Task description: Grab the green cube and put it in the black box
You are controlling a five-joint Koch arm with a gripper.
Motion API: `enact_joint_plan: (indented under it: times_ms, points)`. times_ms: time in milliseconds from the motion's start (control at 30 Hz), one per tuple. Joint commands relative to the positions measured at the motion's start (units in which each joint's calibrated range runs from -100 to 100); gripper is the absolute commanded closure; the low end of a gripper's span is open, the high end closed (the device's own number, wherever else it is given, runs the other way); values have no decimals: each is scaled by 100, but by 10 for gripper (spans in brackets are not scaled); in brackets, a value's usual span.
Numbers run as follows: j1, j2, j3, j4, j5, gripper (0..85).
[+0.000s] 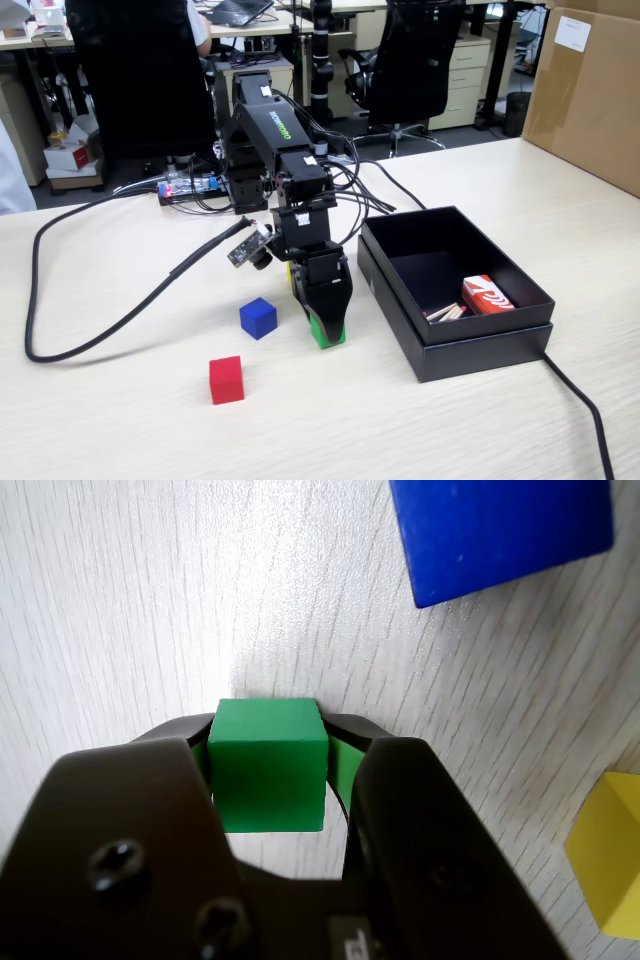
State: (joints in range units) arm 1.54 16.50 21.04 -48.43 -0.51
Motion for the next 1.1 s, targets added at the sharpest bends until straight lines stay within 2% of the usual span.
enact_joint_plan:
  times_ms: [0,67,233,433,467,500,567,700,767,1067]
  points:
    - [0,-27,217,-129,-29,806]
    - [0,-61,208,-120,-24,846]
    - [5,-681,45,-129,-29,846]
    - [166,-2356,17,-345,20,846]
    - [405,-3320,108,-673,171,846]
    - [440,-3423,108,-682,181,846]
    - [830,-4008,153,-725,298,846]
    - [1231,-3917,444,-872,523,846]
    - [1529,-3251,679,-872,733,846]
    - [1548,-1232,1105,-872,816,846]
